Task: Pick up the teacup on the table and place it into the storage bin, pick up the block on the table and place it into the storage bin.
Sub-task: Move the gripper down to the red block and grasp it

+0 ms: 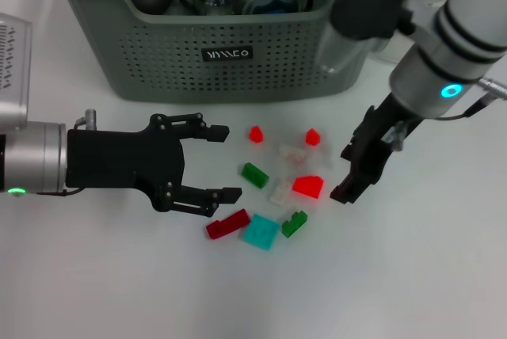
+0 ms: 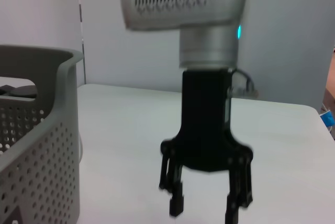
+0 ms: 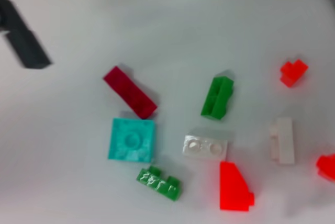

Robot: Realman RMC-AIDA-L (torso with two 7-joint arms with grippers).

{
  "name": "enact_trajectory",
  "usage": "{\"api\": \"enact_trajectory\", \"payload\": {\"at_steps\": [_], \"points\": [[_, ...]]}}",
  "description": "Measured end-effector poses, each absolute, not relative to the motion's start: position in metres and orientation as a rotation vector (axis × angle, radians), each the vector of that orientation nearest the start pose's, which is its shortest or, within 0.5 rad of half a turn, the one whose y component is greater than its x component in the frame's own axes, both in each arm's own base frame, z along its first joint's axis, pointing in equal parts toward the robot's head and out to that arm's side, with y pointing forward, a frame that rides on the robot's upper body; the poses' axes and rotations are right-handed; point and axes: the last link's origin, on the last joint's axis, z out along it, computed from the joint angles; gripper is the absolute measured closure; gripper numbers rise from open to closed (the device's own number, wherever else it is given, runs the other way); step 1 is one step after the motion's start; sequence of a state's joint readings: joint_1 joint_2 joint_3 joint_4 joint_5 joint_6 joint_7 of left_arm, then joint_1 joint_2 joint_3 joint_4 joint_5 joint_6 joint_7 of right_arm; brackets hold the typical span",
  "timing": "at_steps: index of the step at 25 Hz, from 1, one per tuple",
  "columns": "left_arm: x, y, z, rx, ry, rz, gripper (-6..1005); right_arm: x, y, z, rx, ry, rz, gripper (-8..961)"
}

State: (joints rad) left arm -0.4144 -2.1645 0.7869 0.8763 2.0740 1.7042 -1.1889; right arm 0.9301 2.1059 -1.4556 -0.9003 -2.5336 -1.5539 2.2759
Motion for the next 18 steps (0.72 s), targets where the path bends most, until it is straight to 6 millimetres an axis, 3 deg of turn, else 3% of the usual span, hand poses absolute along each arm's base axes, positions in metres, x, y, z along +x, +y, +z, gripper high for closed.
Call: {"api": "enact_trajectory", "payload": {"at_steps": [5, 18], "points": [[-0.253, 0.287, -0.016, -2.914, -0.219, -0.607, 123, 0.143, 0.364, -0.091, -2.948, 0.456, -0.819, 223], [-0.255, 0.287, -0.018, -2.911, -0.238, -0.609, 122, 0.140, 0.357, -0.111, -2.929, 0.396, -0.828, 274]]}}
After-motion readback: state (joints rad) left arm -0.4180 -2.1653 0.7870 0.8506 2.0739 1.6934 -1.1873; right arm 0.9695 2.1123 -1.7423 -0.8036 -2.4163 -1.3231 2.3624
